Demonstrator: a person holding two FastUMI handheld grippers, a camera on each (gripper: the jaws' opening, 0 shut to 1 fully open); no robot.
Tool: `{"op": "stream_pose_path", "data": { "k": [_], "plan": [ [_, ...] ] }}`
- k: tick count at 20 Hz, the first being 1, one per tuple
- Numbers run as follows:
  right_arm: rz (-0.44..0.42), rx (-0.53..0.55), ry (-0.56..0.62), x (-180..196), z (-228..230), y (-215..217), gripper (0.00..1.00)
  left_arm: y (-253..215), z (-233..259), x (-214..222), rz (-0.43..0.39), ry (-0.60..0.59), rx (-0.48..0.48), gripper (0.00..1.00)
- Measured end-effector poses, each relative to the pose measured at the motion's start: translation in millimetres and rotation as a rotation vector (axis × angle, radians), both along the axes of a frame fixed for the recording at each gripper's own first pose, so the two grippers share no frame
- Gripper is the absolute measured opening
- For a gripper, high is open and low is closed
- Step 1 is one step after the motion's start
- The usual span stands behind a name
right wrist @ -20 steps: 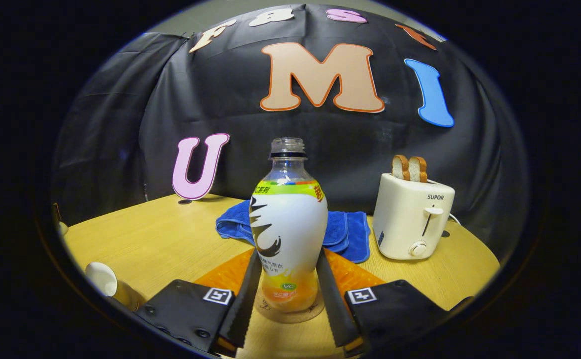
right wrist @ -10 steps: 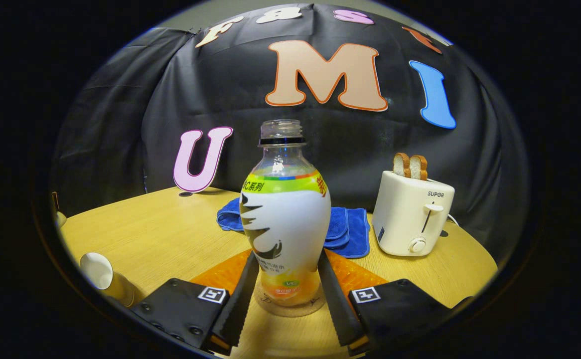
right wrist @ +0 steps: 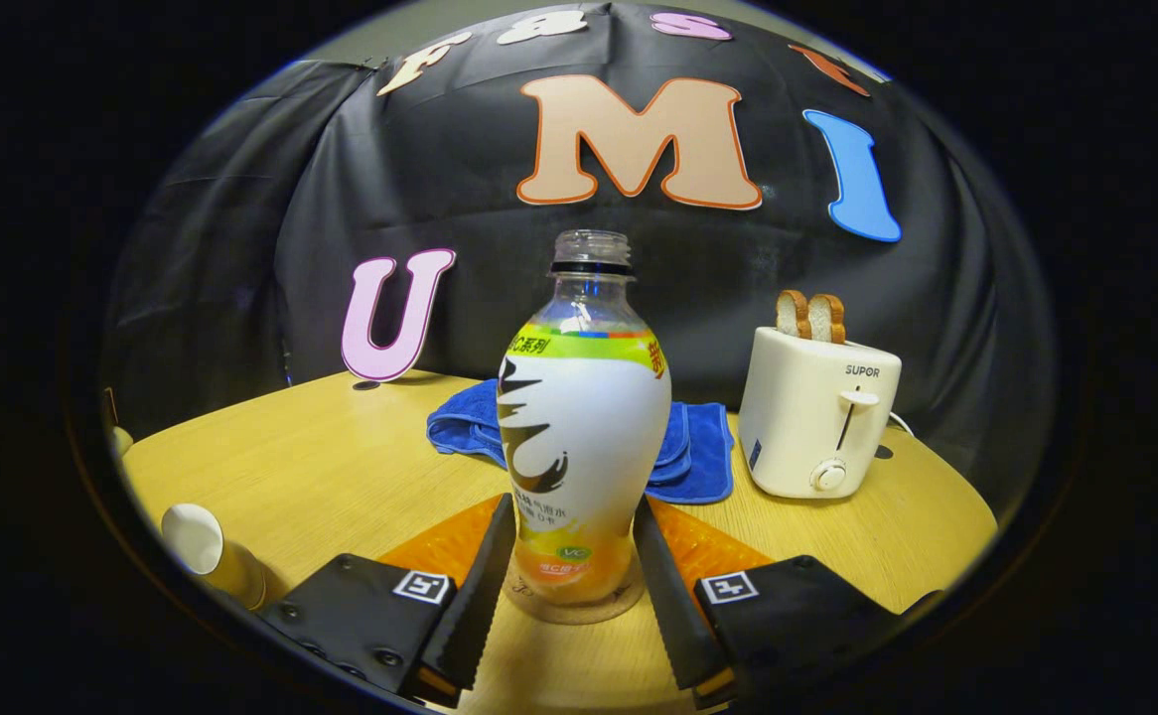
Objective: Open the teacup lid with one hand, grasp the water bottle and pour water into the teacup with the other hand; after pouring, place the water bottle on the coaster and then close the teacup lid.
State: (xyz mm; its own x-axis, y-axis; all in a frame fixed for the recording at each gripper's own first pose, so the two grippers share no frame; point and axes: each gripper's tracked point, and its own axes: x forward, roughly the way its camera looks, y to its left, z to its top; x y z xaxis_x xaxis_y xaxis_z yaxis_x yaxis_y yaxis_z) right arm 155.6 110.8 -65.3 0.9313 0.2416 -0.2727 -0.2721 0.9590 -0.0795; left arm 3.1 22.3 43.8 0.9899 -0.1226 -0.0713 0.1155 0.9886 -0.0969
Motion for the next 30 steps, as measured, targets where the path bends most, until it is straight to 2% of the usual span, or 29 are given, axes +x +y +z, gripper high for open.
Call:
{"op": "stream_pose_path", "data": {
  "k": [2, 6, 10, 13, 18, 30],
  "plan": [
    [0.003, 0.002, 0.001, 0, 4, 0, 0.74, -2, 0, 0, -0.004, -0.003, 0.000, 0.23],
    [-0.007, 0.011, -0.017, -1, 9, -2, 1.00, -6, 0, 3, -0.014, -0.003, 0.013, 0.23],
    [-0.012, 0.012, -0.048, -11, 19, -11, 1.00, -16, -4, 8, -0.034, -0.001, 0.016, 0.23],
    [-0.040, 0.017, -0.130, -23, 41, -29, 1.00, -20, -9, 14, -0.044, 0.004, 0.014, 0.23],
    [-0.058, 0.034, -0.191, -47, 67, -49, 1.00, -26, -29, 25, -0.051, 0.041, -0.005, 0.23],
    [-0.042, 0.049, -0.190, -67, 70, -51, 1.00, -42, -63, 40, -0.064, 0.104, 0.024, 0.24]
  ]
}}
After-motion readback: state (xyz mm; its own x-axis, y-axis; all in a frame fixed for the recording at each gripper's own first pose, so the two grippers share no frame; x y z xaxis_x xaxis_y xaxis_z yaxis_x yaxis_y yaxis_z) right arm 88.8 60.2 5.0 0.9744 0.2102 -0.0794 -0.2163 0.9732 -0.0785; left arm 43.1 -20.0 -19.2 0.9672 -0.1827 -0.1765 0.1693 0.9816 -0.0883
